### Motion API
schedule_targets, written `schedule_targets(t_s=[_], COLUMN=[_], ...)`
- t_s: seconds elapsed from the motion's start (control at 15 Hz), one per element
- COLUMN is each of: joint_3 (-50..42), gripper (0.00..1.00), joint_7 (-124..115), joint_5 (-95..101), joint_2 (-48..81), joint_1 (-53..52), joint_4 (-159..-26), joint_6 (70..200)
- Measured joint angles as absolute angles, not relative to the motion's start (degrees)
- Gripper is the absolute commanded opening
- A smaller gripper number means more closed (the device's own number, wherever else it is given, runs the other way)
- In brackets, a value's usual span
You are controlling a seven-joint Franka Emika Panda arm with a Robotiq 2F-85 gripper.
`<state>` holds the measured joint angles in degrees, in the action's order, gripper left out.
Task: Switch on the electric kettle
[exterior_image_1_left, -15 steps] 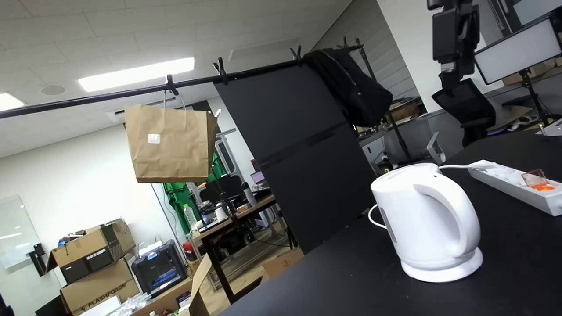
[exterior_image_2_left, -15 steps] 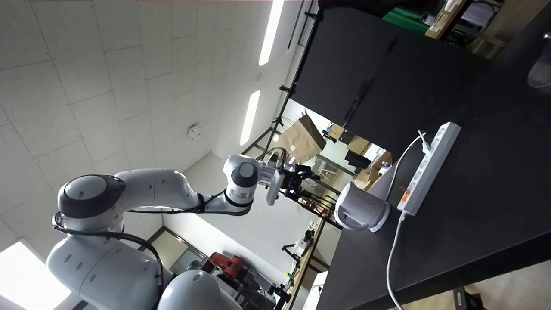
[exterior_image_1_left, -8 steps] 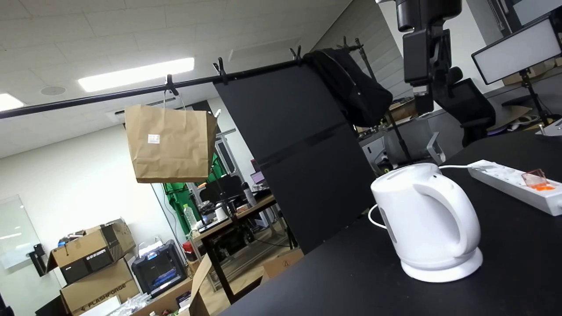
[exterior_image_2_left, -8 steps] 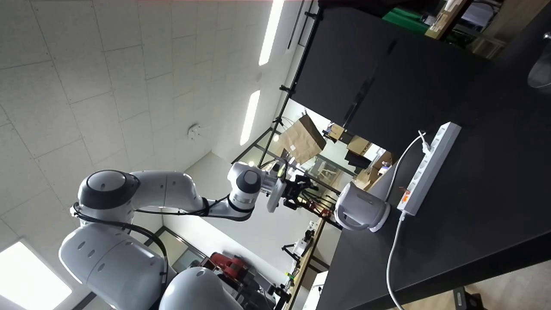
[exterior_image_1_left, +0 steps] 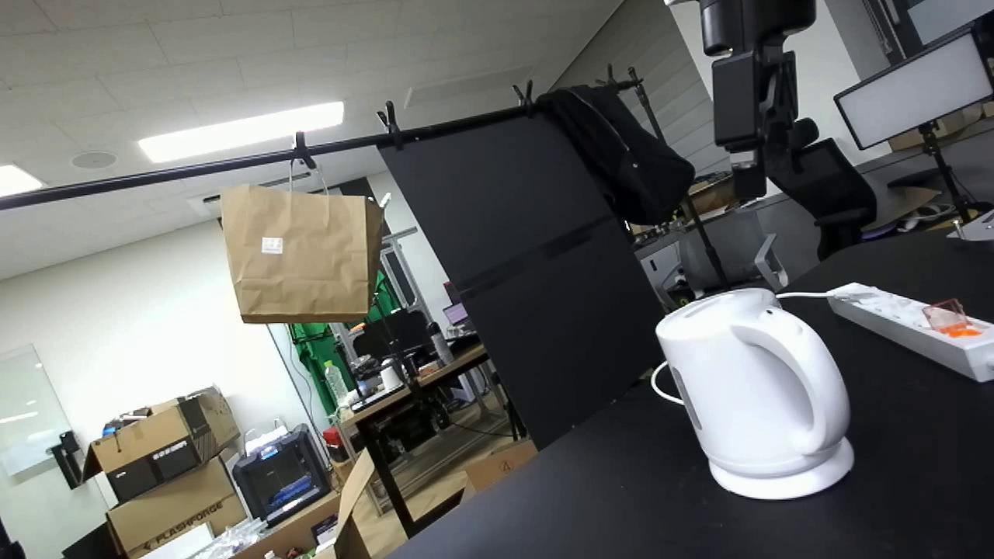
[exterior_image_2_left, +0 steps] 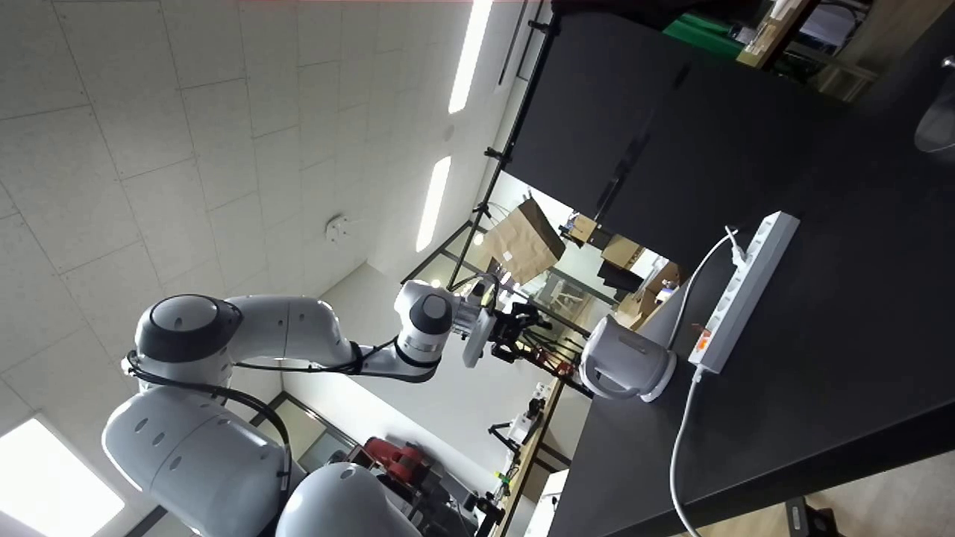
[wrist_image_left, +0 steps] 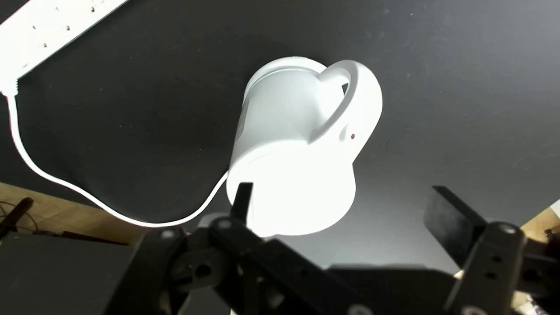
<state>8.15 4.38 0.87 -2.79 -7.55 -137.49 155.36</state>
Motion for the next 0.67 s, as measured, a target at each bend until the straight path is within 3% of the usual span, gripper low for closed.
schedule_targets(t_s=[0.67], joint_3=[7.54], gripper=[1.00], joint_7=[-28.62], joint_5=[20.43], joint_2=[4.33], joint_1=[-4.69], joint_4=[-131.18], joint_6=[160.45])
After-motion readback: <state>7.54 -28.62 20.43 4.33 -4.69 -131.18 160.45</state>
